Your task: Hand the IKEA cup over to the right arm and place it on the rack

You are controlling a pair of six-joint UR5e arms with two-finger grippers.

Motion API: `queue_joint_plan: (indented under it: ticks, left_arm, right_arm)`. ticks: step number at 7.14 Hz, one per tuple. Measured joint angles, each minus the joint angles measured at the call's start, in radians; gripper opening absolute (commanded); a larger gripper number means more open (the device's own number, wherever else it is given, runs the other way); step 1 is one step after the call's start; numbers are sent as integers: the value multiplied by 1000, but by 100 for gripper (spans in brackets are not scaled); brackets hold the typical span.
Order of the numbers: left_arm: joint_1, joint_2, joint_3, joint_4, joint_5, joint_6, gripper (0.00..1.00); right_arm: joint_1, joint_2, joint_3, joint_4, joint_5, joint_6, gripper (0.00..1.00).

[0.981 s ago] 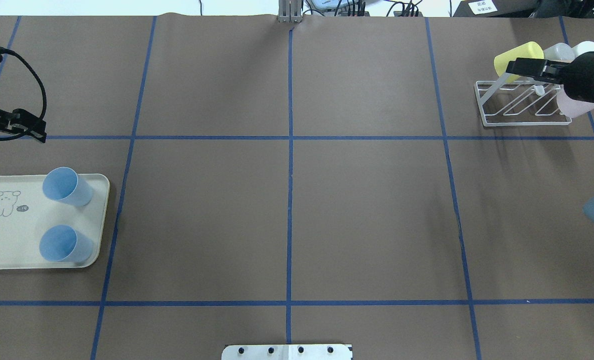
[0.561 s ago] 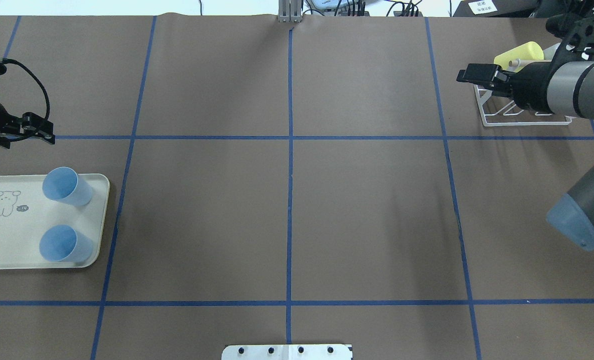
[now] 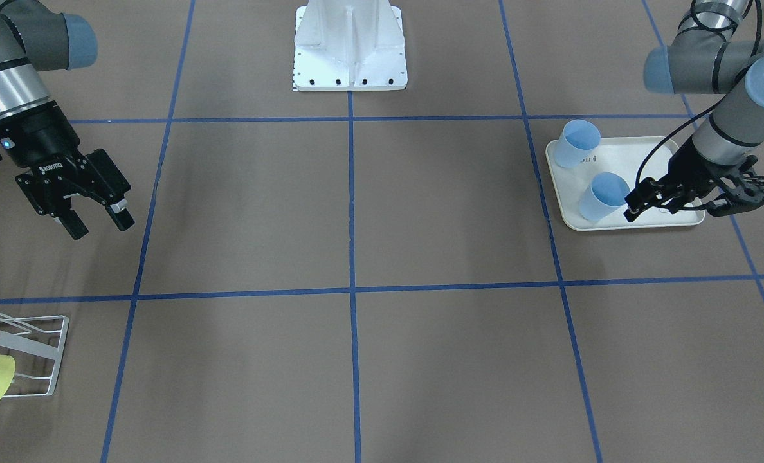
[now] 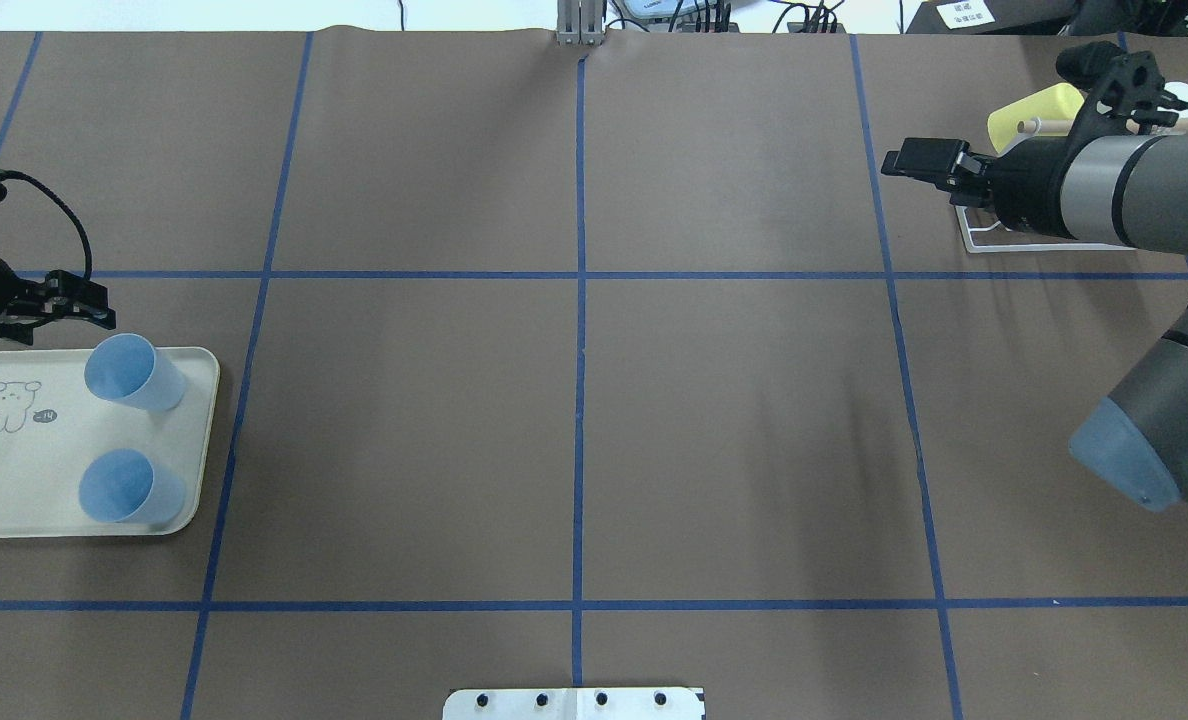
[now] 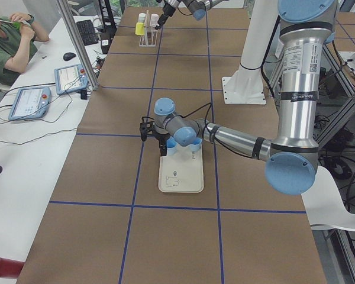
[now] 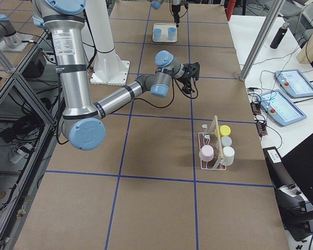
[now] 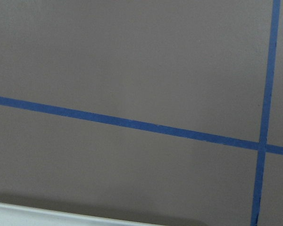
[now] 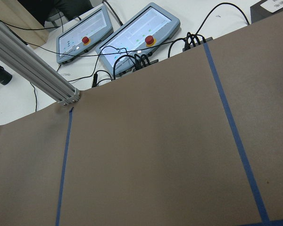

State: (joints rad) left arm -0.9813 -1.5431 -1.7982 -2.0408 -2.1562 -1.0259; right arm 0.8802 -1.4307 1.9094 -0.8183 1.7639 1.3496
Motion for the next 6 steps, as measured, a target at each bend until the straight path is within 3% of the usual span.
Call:
queue_joint_plan:
  ticks: [2,5,6]
  left_arm:
    - [46,43,-46,-1,5,-7,100]
    - [75,28,-23,3,11,-6,97]
    - [80,27,-17,3,13,-5,82]
  right_arm:
    - [-3,2,-2,1,1,0,100]
    - [-4,2,-5,1,1,0,100]
    - [-4,3,-6,1,1,0,100]
